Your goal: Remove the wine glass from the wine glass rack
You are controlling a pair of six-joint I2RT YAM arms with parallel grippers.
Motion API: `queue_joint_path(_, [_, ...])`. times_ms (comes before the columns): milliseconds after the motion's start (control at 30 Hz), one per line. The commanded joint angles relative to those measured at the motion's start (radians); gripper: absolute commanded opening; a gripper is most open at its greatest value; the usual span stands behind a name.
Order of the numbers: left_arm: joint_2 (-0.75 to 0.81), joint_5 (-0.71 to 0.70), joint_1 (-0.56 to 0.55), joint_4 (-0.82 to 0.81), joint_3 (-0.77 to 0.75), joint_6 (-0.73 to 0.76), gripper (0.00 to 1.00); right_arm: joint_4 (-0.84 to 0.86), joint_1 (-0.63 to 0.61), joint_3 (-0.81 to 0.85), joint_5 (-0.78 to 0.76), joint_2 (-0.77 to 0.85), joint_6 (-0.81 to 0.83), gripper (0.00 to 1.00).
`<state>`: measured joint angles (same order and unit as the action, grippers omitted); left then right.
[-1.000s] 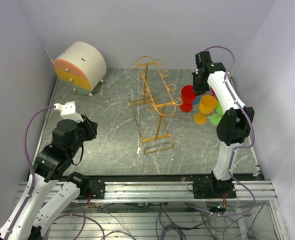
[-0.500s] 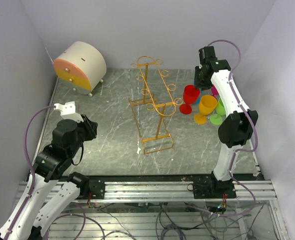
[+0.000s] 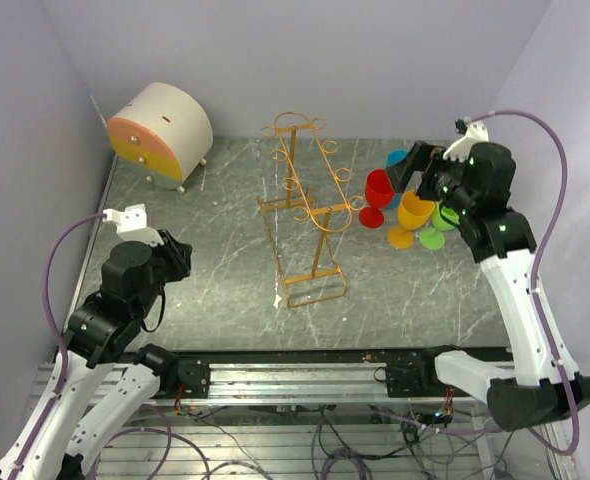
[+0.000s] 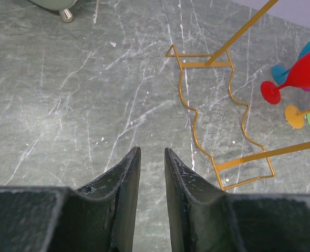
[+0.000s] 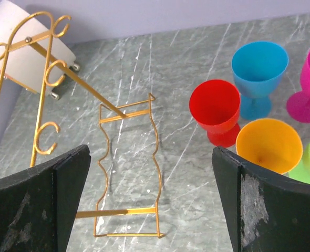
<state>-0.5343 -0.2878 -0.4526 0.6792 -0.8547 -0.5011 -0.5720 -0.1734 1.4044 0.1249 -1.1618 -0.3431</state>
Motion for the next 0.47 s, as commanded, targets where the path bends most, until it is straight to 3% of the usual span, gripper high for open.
queue_joint_path(0, [0.022, -0.040, 0.003, -0.017, 0.011, 0.001, 0.36, 0.191, 0.002, -0.179, 0.014, 0.101, -0.089, 1.00])
queue_joint_path(233, [0.024, -0.053, 0.001, -0.011, 0.010, -0.004, 0.45, 0.242, 0.002, -0.342, -0.037, 0.274, -0.127, 1.00])
queue_joint_path(433, [0.011, -0.061, 0.001, -0.004, 0.005, -0.008, 0.45, 0.187, 0.003, -0.364, -0.074, 0.297, -0.084, 1.00])
